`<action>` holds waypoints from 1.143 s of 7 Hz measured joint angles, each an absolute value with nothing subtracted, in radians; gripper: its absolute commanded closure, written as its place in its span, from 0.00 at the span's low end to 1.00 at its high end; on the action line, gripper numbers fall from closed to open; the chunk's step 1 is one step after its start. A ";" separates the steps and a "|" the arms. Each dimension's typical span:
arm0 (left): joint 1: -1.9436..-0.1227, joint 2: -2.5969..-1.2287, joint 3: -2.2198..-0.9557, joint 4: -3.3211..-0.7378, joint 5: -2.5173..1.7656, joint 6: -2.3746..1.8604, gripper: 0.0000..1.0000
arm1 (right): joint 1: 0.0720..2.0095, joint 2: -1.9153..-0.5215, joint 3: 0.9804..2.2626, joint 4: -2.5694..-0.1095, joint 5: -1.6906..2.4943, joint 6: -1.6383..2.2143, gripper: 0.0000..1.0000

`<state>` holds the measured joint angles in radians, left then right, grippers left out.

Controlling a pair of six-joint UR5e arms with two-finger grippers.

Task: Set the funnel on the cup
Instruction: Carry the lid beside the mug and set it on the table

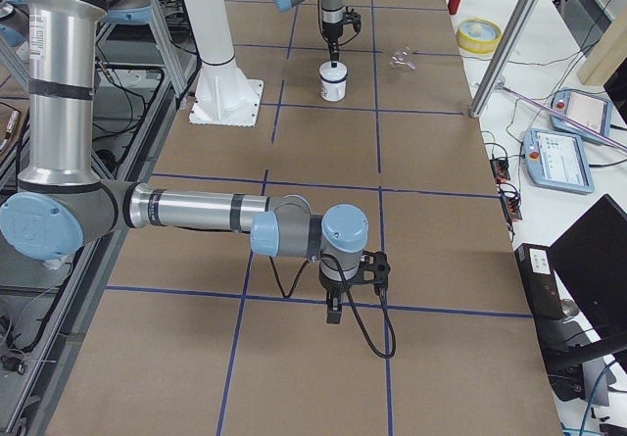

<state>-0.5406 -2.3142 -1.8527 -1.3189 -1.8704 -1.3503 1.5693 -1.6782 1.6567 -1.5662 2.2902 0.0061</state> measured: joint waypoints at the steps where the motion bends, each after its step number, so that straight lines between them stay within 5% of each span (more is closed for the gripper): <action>1: -0.562 -2.307 -1.911 -1.275 -1.872 -1.312 1.00 | 1.569 -1.678 1.657 -1.566 2.290 0.006 0.00; 5: -0.621 -1.939 -2.130 -1.458 -1.874 -1.123 1.00 | 1.569 -1.678 1.656 -1.566 2.290 0.006 0.00; 8: -0.610 -1.891 -1.944 -1.688 -1.874 -1.131 1.00 | 1.569 -1.678 1.657 -1.566 2.290 0.006 0.00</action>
<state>-0.6102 -1.8913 -1.9442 -1.6875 -1.8745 -1.1308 1.5693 -1.6782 1.6567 -1.5662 2.2903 0.0061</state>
